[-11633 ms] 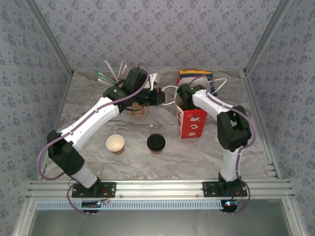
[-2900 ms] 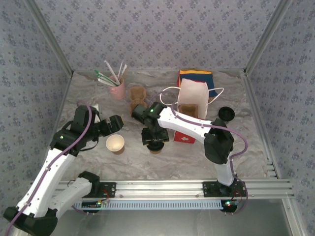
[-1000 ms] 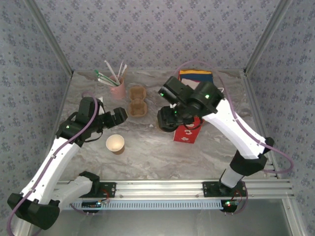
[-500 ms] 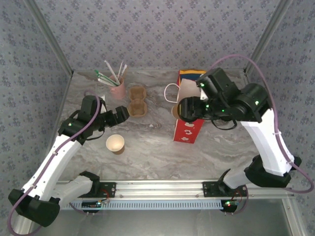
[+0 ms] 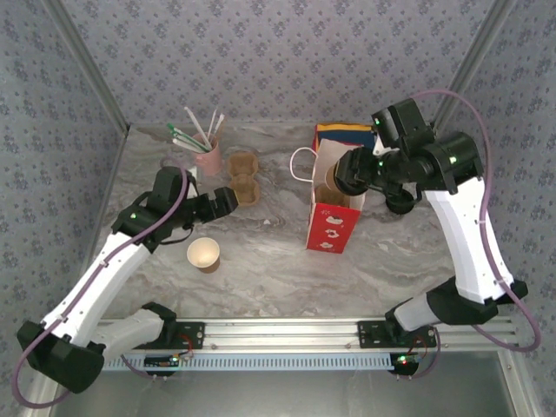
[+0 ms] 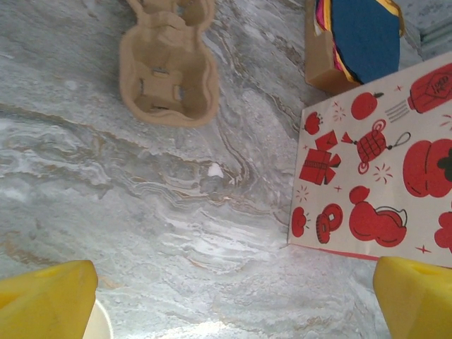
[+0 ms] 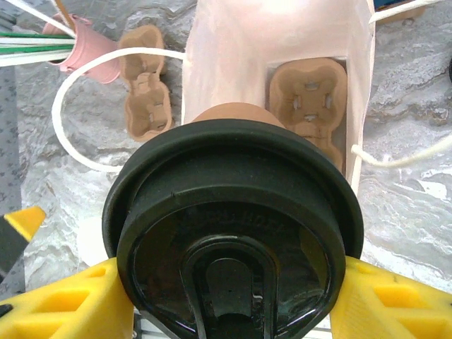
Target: Pack the takeout coffee
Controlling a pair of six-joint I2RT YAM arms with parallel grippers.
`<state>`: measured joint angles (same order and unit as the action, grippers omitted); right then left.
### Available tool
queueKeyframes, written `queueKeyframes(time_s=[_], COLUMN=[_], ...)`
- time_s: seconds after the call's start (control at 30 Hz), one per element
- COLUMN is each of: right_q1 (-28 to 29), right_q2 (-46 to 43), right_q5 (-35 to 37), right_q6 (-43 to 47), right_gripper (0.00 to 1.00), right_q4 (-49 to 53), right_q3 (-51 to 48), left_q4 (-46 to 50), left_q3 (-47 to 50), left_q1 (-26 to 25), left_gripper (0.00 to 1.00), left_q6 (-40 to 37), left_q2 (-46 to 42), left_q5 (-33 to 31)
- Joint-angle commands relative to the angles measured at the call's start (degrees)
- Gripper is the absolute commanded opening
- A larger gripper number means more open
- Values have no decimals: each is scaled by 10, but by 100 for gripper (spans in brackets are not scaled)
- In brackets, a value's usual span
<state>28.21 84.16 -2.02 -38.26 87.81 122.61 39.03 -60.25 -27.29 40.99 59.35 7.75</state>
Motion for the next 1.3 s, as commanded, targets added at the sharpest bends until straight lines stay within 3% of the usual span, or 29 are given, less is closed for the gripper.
queueKeyframes(time_s=[0.0, 0.33, 0.53, 1.27], right_q1=[-8, -14, -18, -20], right_q2=[25, 94, 134, 196], right_q5=[-10, 7, 4, -22], right_q6=[-1, -43, -53, -61], right_gripper=[64, 62, 62, 62], right_q4=[-10, 3, 21, -22], right_q3=[-1, -4, -13, -111], left_q4=[-46, -144, -164, -162], left_q3=[-16, -22, -39, -39], left_q1=[-16, -62, -83, -78], left_gripper=[100, 99, 99, 100], left_q6=[-14, -67, -82, -85], left_q2=[21, 147, 213, 221], left_q5=[34, 115, 131, 132])
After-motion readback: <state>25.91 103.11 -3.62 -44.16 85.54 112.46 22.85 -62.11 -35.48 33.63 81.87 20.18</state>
